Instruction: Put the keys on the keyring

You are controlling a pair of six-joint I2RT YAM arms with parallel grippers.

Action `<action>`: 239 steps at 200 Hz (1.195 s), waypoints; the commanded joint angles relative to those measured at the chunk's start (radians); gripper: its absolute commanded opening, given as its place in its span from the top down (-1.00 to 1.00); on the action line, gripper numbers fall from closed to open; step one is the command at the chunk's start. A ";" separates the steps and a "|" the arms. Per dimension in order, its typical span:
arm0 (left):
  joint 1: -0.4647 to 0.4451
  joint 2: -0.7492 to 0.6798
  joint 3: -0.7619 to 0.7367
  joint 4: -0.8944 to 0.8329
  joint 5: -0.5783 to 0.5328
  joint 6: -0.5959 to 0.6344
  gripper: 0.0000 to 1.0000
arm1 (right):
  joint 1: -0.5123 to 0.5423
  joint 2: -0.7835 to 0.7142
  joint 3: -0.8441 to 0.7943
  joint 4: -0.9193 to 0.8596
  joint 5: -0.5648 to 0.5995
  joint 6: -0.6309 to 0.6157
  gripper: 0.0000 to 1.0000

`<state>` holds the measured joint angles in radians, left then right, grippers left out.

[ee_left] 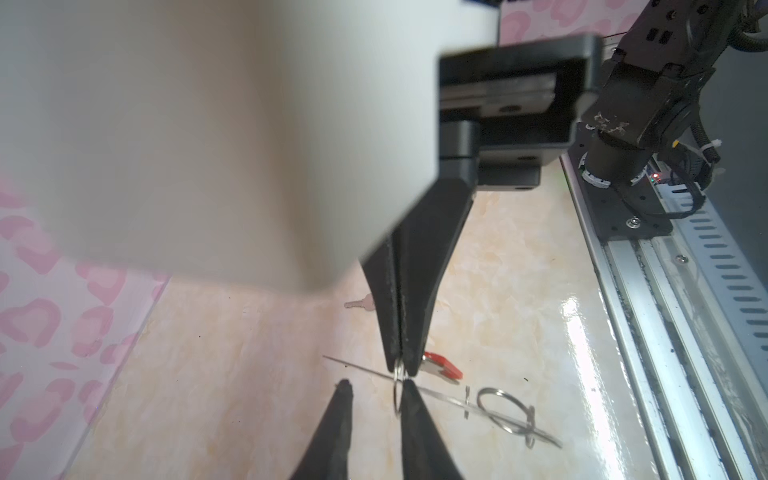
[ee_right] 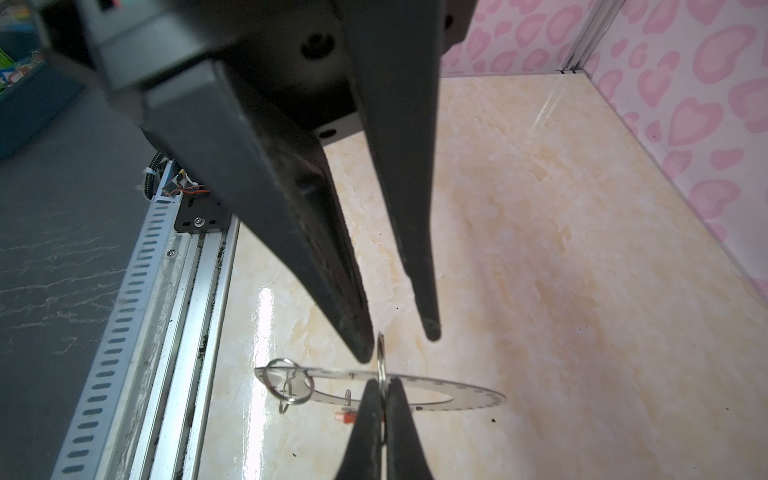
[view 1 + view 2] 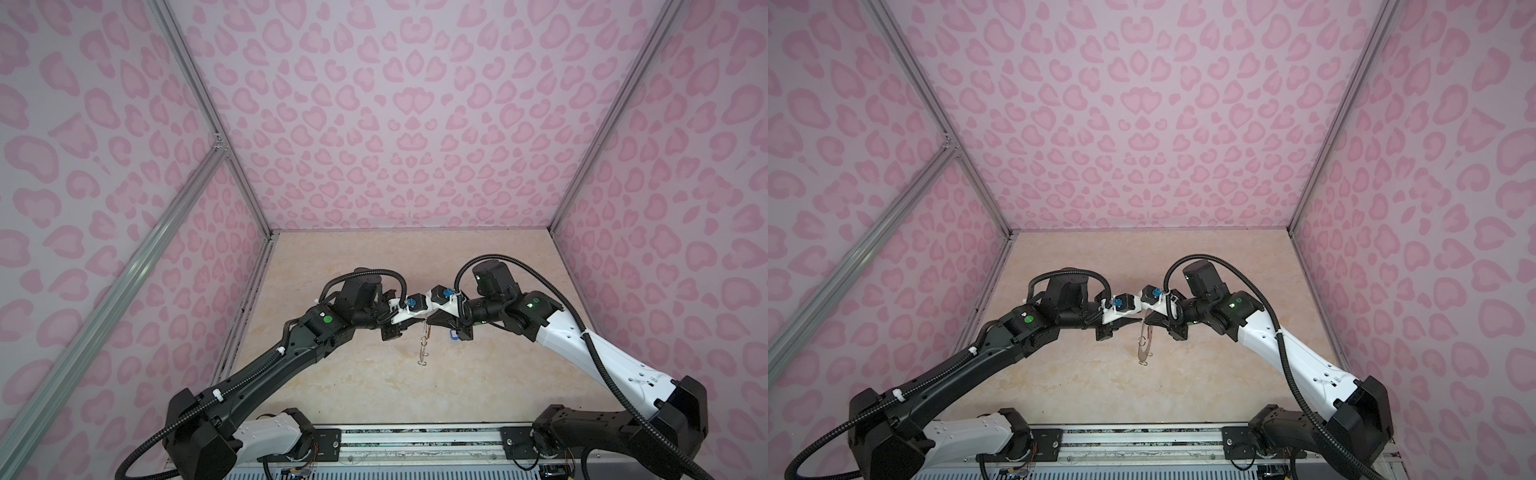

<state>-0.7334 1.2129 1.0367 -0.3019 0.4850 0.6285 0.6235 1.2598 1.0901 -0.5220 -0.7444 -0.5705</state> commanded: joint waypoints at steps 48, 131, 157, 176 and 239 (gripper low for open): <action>-0.014 0.016 0.024 -0.022 -0.011 0.023 0.65 | 0.004 -0.004 0.017 0.011 -0.010 0.001 1.00; -0.028 -0.075 -0.047 0.054 -0.083 0.051 0.55 | -0.011 -0.006 -0.024 0.030 -0.021 0.037 1.00; -0.062 -0.098 -0.071 0.067 -0.142 0.097 0.54 | -0.011 0.006 -0.010 0.010 -0.029 0.035 1.00; -0.082 -0.090 -0.068 0.067 -0.175 0.110 0.53 | -0.011 0.006 -0.006 0.011 -0.038 0.034 1.00; -0.106 -0.036 -0.027 0.045 -0.233 0.118 0.53 | -0.004 -0.004 0.002 -0.009 -0.041 0.029 1.00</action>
<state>-0.8379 1.1679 0.9909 -0.2653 0.2783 0.7330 0.6144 1.2606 1.0863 -0.5240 -0.7639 -0.5419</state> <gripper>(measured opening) 0.236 0.048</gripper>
